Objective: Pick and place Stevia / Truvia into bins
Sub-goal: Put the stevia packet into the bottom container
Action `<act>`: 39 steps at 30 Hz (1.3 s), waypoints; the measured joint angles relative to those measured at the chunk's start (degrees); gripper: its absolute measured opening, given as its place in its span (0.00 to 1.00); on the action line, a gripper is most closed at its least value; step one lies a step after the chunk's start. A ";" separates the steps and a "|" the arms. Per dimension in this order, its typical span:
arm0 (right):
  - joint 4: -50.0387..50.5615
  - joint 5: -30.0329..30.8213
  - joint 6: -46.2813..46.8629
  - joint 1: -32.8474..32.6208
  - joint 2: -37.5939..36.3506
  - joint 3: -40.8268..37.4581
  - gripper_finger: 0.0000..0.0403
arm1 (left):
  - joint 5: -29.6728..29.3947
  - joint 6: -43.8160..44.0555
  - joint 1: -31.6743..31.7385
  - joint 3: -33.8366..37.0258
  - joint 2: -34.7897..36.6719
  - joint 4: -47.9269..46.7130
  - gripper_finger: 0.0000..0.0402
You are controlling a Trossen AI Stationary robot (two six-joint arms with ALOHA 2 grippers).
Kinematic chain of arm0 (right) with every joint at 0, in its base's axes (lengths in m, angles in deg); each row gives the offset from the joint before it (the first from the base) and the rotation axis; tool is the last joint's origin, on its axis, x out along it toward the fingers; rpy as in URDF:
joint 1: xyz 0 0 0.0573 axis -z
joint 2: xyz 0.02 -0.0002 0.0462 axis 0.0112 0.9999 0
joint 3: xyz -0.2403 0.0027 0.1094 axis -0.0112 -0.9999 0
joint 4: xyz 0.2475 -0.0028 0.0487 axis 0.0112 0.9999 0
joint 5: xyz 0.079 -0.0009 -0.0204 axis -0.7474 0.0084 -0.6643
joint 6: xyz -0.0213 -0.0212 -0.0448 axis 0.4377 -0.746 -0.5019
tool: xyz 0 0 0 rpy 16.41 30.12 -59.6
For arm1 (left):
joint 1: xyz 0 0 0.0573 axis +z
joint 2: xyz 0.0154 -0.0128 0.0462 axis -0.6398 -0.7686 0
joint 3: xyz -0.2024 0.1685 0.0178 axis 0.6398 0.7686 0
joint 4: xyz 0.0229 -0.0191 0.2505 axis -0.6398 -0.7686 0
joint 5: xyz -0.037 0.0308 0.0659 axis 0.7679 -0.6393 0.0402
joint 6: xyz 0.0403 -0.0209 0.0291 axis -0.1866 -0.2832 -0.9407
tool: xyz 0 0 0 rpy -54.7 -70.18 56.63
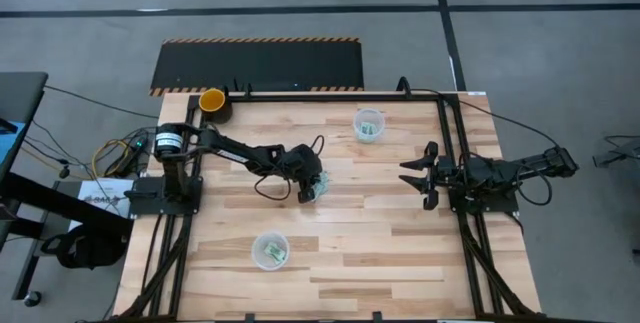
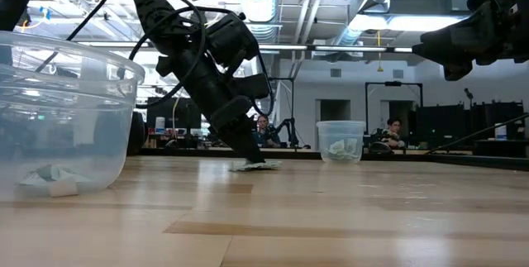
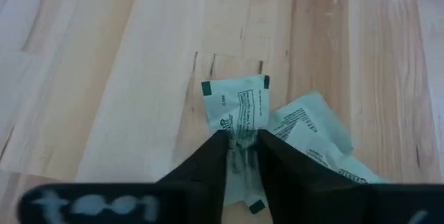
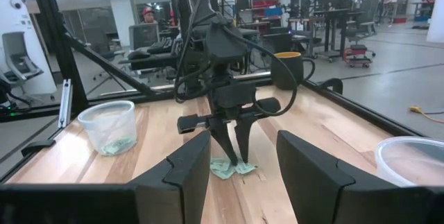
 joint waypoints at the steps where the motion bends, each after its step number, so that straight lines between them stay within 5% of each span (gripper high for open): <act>1: 0.00 0.00 0.01 -0.01 0.01 0.00 0.40 | 0.00 -0.17 -0.02 0.00 -0.02 0.01 0.13; 6: 0.01 0.00 0.00 -0.01 0.00 0.00 0.40 | 0.00 -0.69 -0.04 0.00 -0.02 0.38 0.02; 22: 0.02 0.00 0.01 -0.02 0.01 0.00 0.40 | -3.31 -3.79 -0.42 -2.65 2.93 -1.90 0.01; 28: 0.01 -0.01 -0.01 -0.01 0.01 0.00 0.40 | -7.65 -6.28 -1.99 -4.50 9.42 -10.56 0.00; 39: 0.00 0.00 -0.01 -0.02 0.00 0.00 0.40 | -3.89 -5.44 -9.62 -3.93 29.76 -32.47 0.00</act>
